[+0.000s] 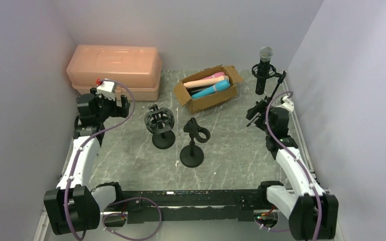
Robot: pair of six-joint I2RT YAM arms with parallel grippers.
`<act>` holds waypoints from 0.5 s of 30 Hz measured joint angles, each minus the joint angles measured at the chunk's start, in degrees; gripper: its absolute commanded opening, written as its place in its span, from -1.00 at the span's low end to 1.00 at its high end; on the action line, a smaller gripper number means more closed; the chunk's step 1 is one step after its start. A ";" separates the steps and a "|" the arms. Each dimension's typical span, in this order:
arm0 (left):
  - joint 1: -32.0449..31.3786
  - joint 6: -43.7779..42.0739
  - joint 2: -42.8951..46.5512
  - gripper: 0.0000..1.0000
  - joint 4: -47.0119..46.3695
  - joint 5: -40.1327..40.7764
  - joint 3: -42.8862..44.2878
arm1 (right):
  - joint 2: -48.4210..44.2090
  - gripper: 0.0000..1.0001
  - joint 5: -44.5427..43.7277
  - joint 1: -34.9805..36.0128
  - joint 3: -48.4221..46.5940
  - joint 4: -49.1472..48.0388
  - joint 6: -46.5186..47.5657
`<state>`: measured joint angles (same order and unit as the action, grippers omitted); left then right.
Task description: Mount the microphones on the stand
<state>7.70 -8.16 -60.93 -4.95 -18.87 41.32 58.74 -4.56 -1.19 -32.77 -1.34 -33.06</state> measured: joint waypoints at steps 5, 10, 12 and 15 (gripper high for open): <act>0.70 -0.92 -0.70 0.98 18.23 -5.22 11.61 | -9.57 0.99 -3.82 16.26 -3.52 11.98 0.02; 1.14 -1.46 2.05 0.98 29.66 -12.74 17.18 | -13.86 0.99 -10.78 32.65 -9.84 22.23 0.02; 1.16 -1.73 3.13 0.98 33.64 -15.80 19.10 | -14.21 0.99 -13.62 38.03 -12.76 26.18 0.07; 1.14 -2.75 3.48 0.98 39.19 -20.87 22.86 | -12.00 0.99 -17.66 46.71 -18.67 31.19 0.68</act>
<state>8.84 -10.92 -57.45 34.24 -39.75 64.18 46.74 -22.22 45.52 -51.44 29.85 -32.38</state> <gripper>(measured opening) 0.992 0.994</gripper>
